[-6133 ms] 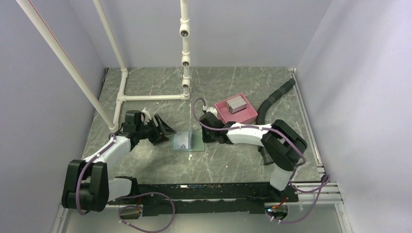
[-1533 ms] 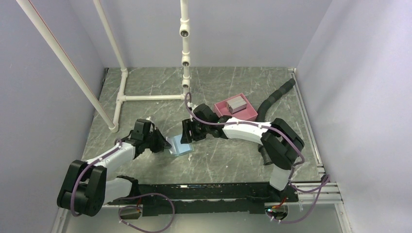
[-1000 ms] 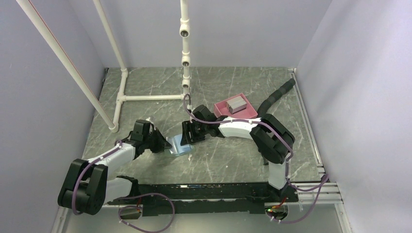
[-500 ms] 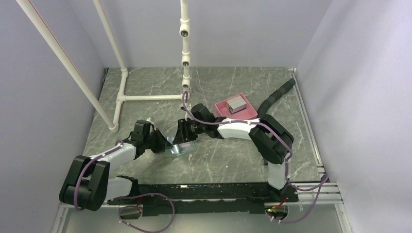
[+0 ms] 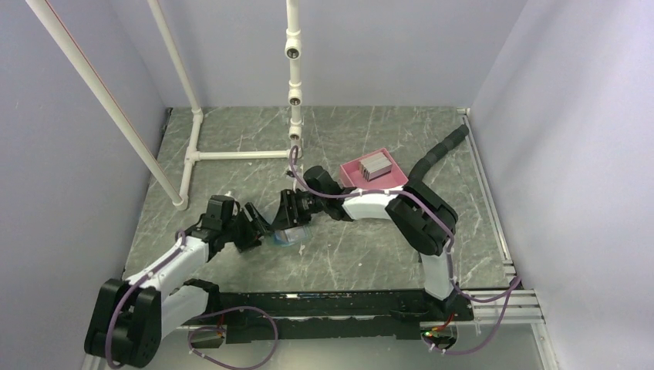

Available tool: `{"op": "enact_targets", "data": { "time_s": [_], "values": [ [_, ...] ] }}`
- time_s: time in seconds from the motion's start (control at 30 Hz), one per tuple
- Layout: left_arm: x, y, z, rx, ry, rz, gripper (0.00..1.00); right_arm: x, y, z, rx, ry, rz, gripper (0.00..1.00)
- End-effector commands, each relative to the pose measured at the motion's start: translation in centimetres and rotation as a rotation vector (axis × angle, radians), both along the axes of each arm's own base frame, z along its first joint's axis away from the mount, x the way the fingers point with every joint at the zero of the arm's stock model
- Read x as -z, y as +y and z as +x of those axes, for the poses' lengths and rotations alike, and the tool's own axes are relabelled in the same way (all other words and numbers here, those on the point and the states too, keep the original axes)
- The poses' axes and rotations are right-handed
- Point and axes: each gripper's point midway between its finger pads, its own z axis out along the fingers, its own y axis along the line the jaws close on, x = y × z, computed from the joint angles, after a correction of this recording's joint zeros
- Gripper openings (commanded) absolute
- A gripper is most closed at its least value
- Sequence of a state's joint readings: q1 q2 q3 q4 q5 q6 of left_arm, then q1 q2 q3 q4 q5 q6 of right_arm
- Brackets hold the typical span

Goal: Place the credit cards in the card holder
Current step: Open the card holder at the center of the board.

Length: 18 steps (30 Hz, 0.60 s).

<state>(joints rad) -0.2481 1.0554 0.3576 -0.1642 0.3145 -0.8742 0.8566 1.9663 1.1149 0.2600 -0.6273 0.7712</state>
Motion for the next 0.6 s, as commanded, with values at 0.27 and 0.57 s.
{"op": "enact_targets", "data": {
  "time_s": [0.27,0.57],
  "values": [
    [-1.1,5.1,-1.2,-0.191,0.124,0.173,0.78,0.3,1.0,-1.8,-0.083,-0.031,0.023,0.43],
    [-2.4,3.0,0.5,-0.059,0.048,0.096,0.83,1.2,0.3,-0.7,-0.052,-0.104,-0.071,0.41]
  ]
}}
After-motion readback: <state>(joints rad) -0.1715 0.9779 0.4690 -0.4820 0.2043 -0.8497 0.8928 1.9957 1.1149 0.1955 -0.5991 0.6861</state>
